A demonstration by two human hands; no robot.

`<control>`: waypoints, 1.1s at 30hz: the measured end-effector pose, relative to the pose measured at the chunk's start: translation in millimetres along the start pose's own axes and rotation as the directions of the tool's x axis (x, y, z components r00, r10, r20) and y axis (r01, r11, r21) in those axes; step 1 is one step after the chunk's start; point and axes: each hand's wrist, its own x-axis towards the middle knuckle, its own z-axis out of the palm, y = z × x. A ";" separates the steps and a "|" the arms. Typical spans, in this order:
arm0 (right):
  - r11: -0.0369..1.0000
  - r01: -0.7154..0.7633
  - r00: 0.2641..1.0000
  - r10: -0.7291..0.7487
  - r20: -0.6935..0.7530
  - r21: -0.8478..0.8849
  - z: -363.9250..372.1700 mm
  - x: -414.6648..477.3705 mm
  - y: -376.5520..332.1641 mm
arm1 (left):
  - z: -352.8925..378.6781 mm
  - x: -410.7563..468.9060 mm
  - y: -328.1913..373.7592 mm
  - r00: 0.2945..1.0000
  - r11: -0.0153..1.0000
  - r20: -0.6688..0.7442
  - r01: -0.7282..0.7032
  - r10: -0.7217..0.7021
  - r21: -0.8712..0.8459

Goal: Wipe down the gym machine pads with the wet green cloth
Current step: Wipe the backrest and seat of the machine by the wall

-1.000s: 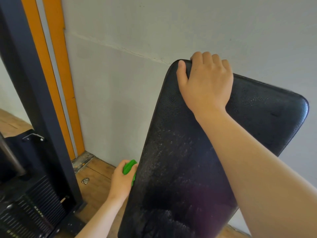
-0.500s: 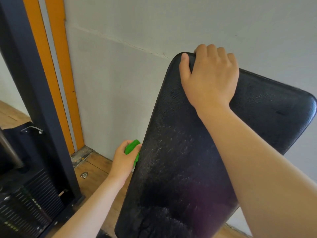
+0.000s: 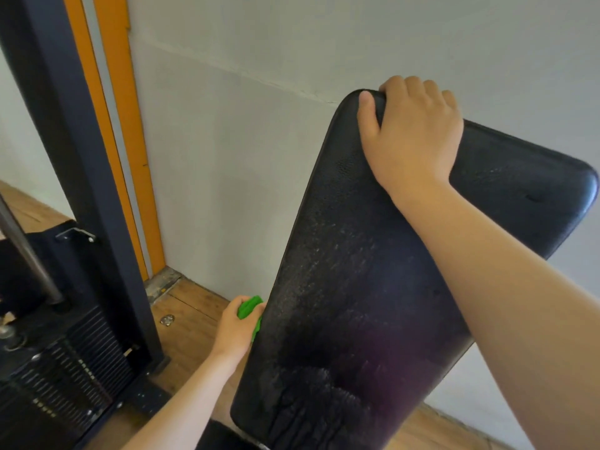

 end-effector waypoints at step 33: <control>0.978 0.205 0.974 -0.207 -0.092 -0.024 41.7 -198.3 46.1 | 16.8 14.5 46.7 0.996 0.989 -0.019 -0.093 0.092 -0.116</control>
